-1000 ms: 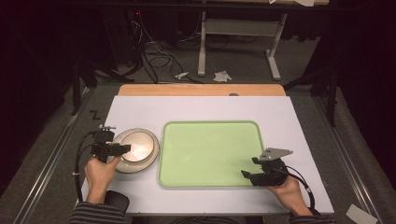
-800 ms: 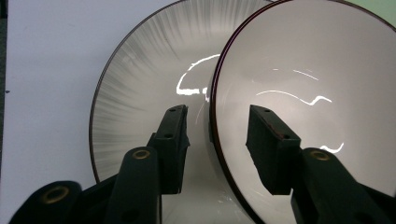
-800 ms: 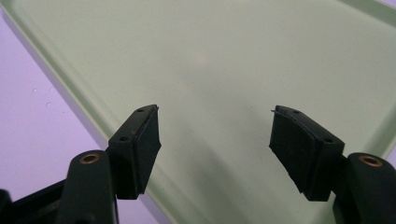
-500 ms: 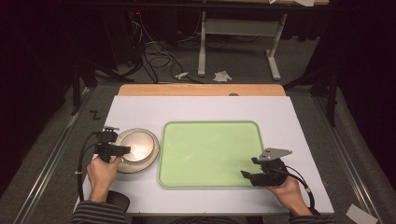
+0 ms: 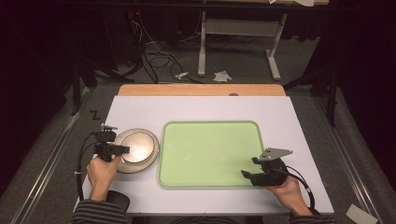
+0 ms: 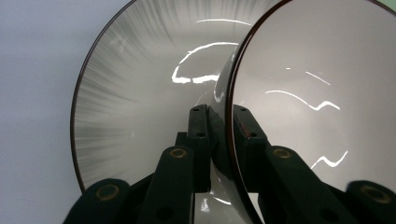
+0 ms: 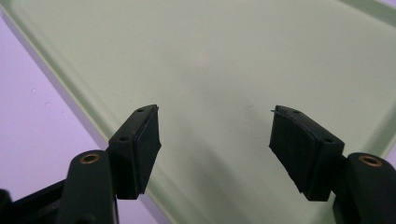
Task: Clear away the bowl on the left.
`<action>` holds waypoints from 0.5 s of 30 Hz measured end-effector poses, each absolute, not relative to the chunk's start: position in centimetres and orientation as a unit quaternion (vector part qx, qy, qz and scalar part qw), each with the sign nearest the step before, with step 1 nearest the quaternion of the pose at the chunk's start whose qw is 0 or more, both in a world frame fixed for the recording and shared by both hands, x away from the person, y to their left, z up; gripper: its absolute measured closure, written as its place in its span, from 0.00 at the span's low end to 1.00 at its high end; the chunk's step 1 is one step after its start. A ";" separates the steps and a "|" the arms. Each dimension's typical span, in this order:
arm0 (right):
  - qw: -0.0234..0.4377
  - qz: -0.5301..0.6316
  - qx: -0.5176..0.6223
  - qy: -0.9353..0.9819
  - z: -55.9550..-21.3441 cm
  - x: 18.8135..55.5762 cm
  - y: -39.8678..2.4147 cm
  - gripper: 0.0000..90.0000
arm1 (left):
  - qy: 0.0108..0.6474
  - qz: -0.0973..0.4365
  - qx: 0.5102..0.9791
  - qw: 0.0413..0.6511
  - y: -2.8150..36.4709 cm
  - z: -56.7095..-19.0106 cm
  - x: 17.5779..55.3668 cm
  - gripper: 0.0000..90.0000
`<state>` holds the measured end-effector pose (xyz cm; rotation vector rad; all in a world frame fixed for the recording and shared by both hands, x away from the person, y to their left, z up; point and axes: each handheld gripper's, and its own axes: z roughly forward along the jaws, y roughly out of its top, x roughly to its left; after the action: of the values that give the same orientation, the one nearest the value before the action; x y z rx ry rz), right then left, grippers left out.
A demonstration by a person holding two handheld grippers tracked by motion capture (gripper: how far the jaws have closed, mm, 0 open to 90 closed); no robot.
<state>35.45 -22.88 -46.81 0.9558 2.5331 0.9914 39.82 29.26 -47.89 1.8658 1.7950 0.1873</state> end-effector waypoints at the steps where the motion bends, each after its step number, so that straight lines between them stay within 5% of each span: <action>1: 0.129 0.341 0.328 0.871 -46.8 35.4 -22.9 0.39 | 0.665 0.069 0.693 0.271 29.2 -47.9 39.8 0.90; 15: 0.129 0.340 0.329 0.872 -46.8 35.5 -22.8 0.39 | 0.658 0.068 0.692 0.287 29.4 -47.5 39.6 0.91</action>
<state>35.46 -22.82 -46.81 0.9564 2.5349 0.9874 39.62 29.39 -47.47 1.8497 1.7587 0.1819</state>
